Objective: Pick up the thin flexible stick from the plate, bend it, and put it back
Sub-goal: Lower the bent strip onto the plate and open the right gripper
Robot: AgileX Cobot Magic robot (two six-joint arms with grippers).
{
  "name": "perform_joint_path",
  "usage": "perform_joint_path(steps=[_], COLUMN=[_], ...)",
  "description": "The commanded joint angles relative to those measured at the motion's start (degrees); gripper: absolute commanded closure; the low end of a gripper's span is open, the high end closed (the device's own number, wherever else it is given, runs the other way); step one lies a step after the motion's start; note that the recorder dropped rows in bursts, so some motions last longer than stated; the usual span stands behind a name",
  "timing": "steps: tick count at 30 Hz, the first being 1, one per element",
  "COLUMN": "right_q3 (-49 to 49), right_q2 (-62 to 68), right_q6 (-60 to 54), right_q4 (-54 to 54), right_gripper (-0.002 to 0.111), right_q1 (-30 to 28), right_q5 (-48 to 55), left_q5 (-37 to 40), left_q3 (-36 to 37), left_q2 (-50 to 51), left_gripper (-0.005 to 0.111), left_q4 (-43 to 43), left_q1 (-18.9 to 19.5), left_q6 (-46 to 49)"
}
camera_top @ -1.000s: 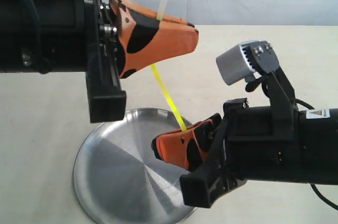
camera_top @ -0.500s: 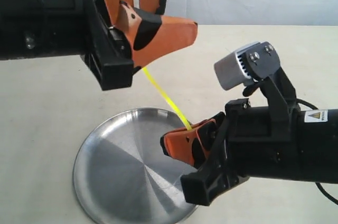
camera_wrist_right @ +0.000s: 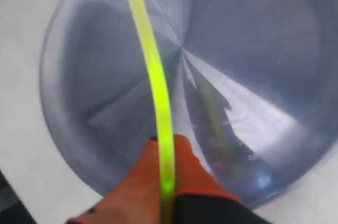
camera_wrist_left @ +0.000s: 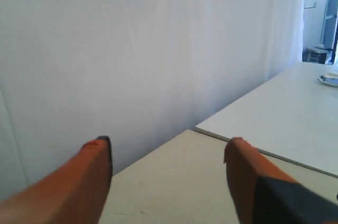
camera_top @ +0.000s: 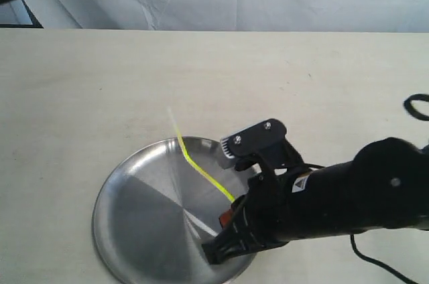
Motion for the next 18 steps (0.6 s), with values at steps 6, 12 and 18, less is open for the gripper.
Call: perform_joint_path(steps=[6, 12, 18], right_q3=[-3.2, -6.8, -6.4], right_q2=[8.9, 3.7, -10.4], right_q6=[0.1, 0.1, 0.1], right_q4=[-1.5, -2.0, -4.1], right_gripper=[0.063, 0.073, 0.108], right_q1=[-0.1, -0.1, -0.1], right_q5=[-8.4, -1.3, -0.4], left_q5=[-3.8, -7.5, -8.7], left_q3=[0.5, 4.2, 5.6], left_q2=[-1.2, -1.2, -1.2], left_gripper=[0.048, 0.048, 0.048], left_q4=[0.3, 0.3, 0.3], left_q1=[-0.3, -0.3, -0.3], left_q6=[-0.3, -0.3, -0.3])
